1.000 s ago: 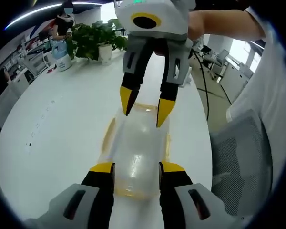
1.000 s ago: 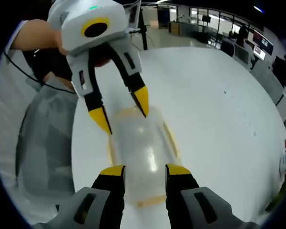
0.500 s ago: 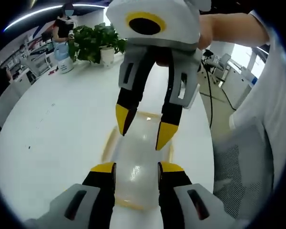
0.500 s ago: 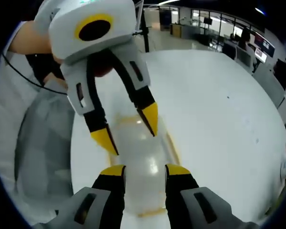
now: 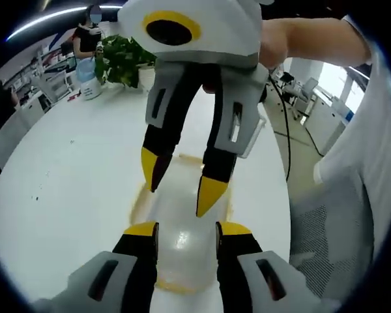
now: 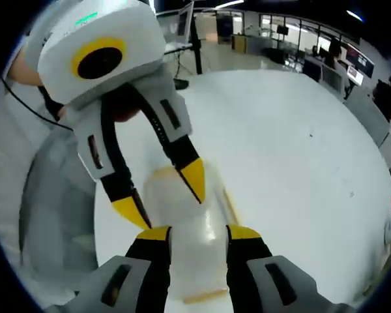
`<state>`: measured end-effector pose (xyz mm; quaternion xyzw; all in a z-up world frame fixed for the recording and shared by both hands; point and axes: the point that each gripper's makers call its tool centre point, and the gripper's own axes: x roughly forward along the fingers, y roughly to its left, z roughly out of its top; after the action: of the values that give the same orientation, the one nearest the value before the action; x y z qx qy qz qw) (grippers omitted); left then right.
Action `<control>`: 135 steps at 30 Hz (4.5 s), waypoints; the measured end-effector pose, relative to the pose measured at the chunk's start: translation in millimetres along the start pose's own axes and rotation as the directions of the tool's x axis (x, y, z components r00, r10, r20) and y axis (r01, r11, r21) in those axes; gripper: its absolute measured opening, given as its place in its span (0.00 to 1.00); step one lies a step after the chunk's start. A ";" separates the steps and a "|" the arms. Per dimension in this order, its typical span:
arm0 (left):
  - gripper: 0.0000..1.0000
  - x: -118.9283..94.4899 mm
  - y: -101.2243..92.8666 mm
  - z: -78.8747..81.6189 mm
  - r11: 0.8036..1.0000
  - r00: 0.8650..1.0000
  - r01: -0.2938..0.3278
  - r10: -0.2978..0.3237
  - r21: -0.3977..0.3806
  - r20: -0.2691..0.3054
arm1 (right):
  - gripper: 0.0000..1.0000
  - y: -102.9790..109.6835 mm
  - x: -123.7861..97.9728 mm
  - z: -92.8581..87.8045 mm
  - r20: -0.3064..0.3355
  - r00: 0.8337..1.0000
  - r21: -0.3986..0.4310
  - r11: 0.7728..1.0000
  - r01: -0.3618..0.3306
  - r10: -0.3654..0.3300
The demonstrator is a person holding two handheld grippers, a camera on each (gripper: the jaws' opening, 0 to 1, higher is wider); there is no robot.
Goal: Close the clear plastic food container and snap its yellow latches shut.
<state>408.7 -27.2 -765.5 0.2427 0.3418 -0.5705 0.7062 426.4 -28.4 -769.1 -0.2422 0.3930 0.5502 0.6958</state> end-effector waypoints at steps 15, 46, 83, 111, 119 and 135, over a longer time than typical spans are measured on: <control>0.35 0.3 -11.3 -4.0 1.000 1.000 -0.012 0.013 -0.027 0.018 | 0.32 -10.7 3.6 3.8 0.007 1.000 -0.001 1.000 0.011 -0.011; 0.39 8.0 -28.5 -22.3 0.987 0.994 -0.100 0.104 0.127 -0.022 | 0.37 -22.1 21.6 -2.5 -0.059 0.998 -0.022 0.999 -0.023 0.022; 0.28 16.0 -18.5 -27.9 0.914 0.946 -0.254 0.303 0.318 -0.117 | 0.32 -18.5 33.9 -2.4 -0.200 0.957 -0.064 0.971 -0.228 0.212; 0.33 12.7 -23.0 -23.5 0.918 0.960 -0.233 0.269 0.320 -0.072 | 0.39 -15.1 33.8 7.7 -0.084 0.983 -0.003 0.986 -0.164 0.163; 0.36 7.9 -27.4 -18.2 0.935 0.969 -0.213 0.239 0.283 -0.060 | 0.41 -15.7 30.0 10.6 -0.063 0.992 -0.061 0.992 -0.114 0.110; 0.47 0.4 -24.3 -19.0 0.945 0.976 -0.186 0.210 0.267 -0.062 | 0.49 -11.8 12.6 -1.3 -0.066 0.994 -0.067 0.994 -0.087 0.082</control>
<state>381.3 -19.1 -777.0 0.3915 0.2690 -0.5252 0.7060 438.4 -25.4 -781.3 -0.2667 0.4053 0.5846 0.6503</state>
